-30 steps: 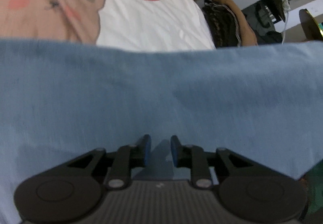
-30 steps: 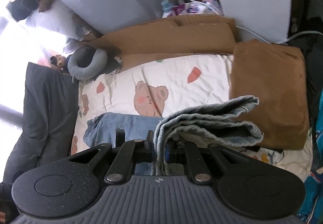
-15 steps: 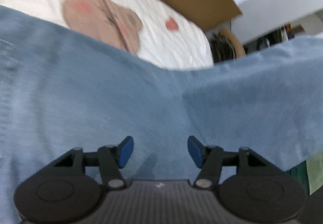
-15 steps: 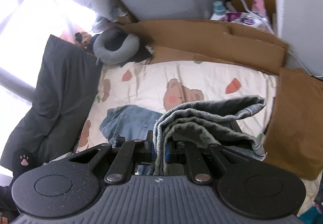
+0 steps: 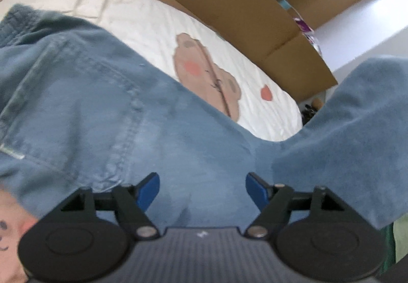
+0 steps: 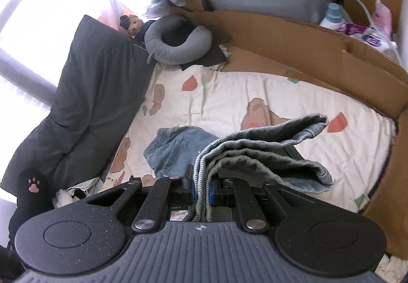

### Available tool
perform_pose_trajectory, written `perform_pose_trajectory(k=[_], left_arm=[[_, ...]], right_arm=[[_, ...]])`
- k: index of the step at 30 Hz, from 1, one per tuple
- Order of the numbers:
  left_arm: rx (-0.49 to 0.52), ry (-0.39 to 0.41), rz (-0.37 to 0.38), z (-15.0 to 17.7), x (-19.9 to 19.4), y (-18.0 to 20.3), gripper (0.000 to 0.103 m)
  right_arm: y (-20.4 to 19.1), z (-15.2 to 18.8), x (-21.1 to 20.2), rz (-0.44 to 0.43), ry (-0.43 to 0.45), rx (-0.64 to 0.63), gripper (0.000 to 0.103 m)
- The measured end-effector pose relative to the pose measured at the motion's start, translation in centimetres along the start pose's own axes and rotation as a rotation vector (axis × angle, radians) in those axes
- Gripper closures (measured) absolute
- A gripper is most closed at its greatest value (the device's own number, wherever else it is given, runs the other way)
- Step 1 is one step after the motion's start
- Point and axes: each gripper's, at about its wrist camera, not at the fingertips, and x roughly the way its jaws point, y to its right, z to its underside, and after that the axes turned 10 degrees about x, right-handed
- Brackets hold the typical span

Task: Fold clothes
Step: 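Carry the leg hem over onto the waistband with the right gripper and open it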

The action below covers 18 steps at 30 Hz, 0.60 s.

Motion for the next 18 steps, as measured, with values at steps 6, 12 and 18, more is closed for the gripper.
perform_pose_trajectory(k=[6, 12, 18], left_arm=[[-0.011, 0.018, -0.017, 0.4, -1.6, -1.1, 0.02], [-0.041, 0.031, -0.041, 0.7, -2.6, -2.3, 0.02], [-0.066, 0.039, -0.067, 1.3, -3.3, -3.4, 0.02]], right_arm=[[-1.9, -2.0, 3.6, -0.049, -0.033, -0.014, 0.094], [-3.7, -2.4, 8.3, -0.075, -0.09, -0.03, 0.094], [-5.1, -2.2, 12.9, -0.081, -0.129, -0.035, 0.094]])
